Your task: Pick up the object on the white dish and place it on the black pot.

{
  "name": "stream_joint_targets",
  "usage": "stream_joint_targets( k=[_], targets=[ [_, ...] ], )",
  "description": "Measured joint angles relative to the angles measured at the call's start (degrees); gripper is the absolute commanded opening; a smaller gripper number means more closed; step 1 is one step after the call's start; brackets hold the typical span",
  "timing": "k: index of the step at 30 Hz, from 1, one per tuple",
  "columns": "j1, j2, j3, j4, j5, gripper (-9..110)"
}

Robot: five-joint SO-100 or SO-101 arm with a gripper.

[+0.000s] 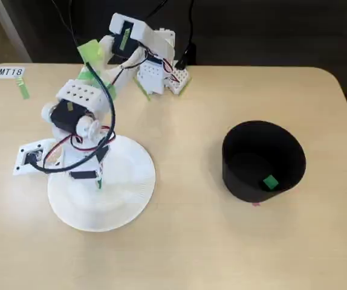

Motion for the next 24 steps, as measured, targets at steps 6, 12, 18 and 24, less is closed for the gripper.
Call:
stream_joint_targets(
  k=[6, 12, 18, 24],
  targets=[
    [-5.8, 14.8, -2.1, 0.5, 4.3, 0],
    [-17.5, 29.5, -2.3, 1.9, 9.9, 0],
    [-33.9, 36.0, -2.4, 2.1, 13.8, 0],
    [-46.0, 37.5, 6.2, -2.9, 16.9, 0]
  ],
)
